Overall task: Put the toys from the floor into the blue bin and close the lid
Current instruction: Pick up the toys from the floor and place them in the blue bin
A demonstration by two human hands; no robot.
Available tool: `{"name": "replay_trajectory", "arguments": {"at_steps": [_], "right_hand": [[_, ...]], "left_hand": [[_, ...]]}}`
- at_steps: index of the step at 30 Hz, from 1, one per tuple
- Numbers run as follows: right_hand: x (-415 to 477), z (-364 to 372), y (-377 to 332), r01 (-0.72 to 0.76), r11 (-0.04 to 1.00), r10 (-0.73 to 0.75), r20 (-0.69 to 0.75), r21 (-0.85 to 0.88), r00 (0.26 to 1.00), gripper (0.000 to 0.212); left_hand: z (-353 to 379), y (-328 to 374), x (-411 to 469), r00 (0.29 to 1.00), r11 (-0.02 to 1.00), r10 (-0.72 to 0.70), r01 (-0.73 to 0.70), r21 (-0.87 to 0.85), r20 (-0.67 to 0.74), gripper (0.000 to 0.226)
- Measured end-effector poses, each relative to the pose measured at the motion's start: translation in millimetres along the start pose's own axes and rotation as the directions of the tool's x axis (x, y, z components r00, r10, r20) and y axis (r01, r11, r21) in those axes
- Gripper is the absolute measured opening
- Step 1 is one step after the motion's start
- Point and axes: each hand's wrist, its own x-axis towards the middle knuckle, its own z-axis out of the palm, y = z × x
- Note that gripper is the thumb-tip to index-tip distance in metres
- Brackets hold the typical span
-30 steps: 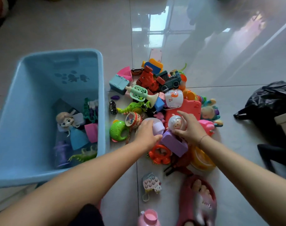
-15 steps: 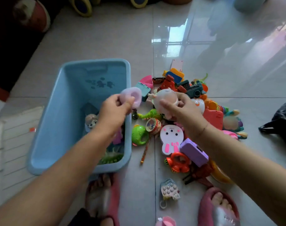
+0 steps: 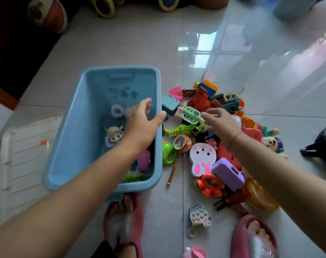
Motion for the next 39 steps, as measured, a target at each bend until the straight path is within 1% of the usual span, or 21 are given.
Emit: {"name": "replay_trajectory", "arguments": {"at_steps": [2, 4, 6, 8, 10, 12, 15, 20, 23, 25, 28, 30, 31, 32, 33, 34, 35, 36, 37, 38, 39], "right_hand": [[-8, -26, 47, -0.019, 0.988, 0.011, -0.05, -0.153, 0.999, 0.043], [-18, -43, 91, -0.047, 0.931, 0.024, -0.066, -0.362, 0.998, 0.048], [-28, -51, 128, -0.049, 0.84, 0.023, -0.054, -0.541, 0.998, 0.059], [-35, -52, 152, -0.026, 0.765, 0.007, -0.032, -0.644, 0.999, 0.071], [-37, -49, 163, 0.007, 0.732, -0.02, -0.011, -0.681, 1.0, 0.079], [-37, -46, 167, 0.028, 0.736, -0.034, 0.005, -0.676, 0.999, 0.082], [-35, -45, 168, 0.036, 0.711, -0.032, 0.019, -0.702, 0.999, 0.078], [-28, -46, 168, -0.005, 0.673, 0.019, 0.01, -0.74, 1.0, 0.072], [-23, -43, 165, -0.058, 0.685, 0.076, -0.008, -0.727, 0.997, 0.068], [-22, -42, 162, -0.085, 0.7, 0.091, -0.029, -0.709, 0.995, 0.065], [-23, -44, 161, -0.094, 0.771, 0.091, -0.036, -0.63, 0.995, 0.061], [-26, -48, 154, -0.11, 0.876, 0.112, -0.024, -0.469, 0.993, 0.055], [-28, -51, 147, -0.128, 0.928, 0.129, -0.022, -0.35, 0.991, 0.052], [-31, -53, 137, -0.143, 0.967, 0.141, -0.025, -0.211, 0.99, 0.047], [-34, -55, 123, -0.147, 0.987, 0.146, -0.029, -0.065, 0.989, 0.042], [-37, -56, 107, -0.154, 0.985, 0.157, -0.024, 0.083, 0.987, 0.035], [-38, -57, 88, -0.165, 0.961, 0.169, 0.0, 0.222, 0.986, 0.028], [-39, -56, 68, -0.171, 0.926, 0.169, 0.035, 0.335, 0.985, 0.024], [-38, -54, 48, -0.166, 0.897, 0.15, 0.07, 0.41, 0.986, 0.021], [-37, -49, 28, -0.164, 0.877, 0.126, 0.113, 0.452, 0.986, 0.019], [-35, -40, 9, -0.167, 0.868, 0.1, 0.166, 0.468, 0.981, 0.017]], "left_hand": [[37, 3, -18, 0.993, 0.996, 0.07, -0.075, 0.047, 0.097, 0.058], [74, 3, -29, 0.975, 0.992, 0.078, -0.098, 0.085, 0.208, 0.059], [110, -8, -32, 0.963, 0.993, -0.001, -0.031, 0.115, 0.271, 0.064], [137, -24, -26, 0.963, 0.979, -0.149, 0.111, 0.174, 0.224, 0.069], [154, -40, -16, 0.947, 0.936, -0.305, 0.277, 0.216, 0.107, 0.074], [163, -54, -4, 0.905, 0.887, -0.426, 0.414, 0.206, 0.017, 0.081], [172, -67, 11, 0.844, 0.828, -0.533, 0.536, 0.166, -0.066, 0.087], [180, -78, 31, 0.822, 0.788, -0.561, 0.568, 0.237, -0.103, 0.083], [180, -79, 38, 0.82, 0.764, -0.567, 0.557, 0.324, -0.074, 0.072], [179, -77, 38, 0.82, 0.744, -0.568, 0.546, 0.385, -0.065, 0.071], [177, -73, 33, 0.794, 0.707, -0.602, 0.579, 0.406, -0.083, 0.072], [178, -66, 26, 0.797, 0.734, -0.598, 0.586, 0.342, -0.082, 0.07], [178, -61, 23, 0.81, 0.771, -0.582, 0.576, 0.272, -0.067, 0.067], [176, -52, 20, 0.829, 0.817, -0.559, 0.557, 0.148, -0.029, 0.061], [172, -39, 16, 0.847, 0.847, -0.529, 0.531, -0.027, 0.05, 0.05], [161, -22, 15, 0.864, 0.835, -0.48, 0.504, -0.22, 0.153, 0.039], [144, -3, 14, 0.89, 0.813, -0.392, 0.453, -0.366, 0.23, 0.034], [120, 16, 15, 0.919, 0.805, -0.291, 0.386, -0.45, 0.268, 0.035], [92, 33, 18, 0.945, 0.807, -0.193, 0.306, -0.505, 0.265, 0.04], [59, 46, 22, 0.968, 0.814, -0.108, 0.216, -0.539, 0.226, 0.044], [25, 52, 28, 0.987, 0.827, -0.056, 0.13, -0.548, 0.15, 0.041]]}}
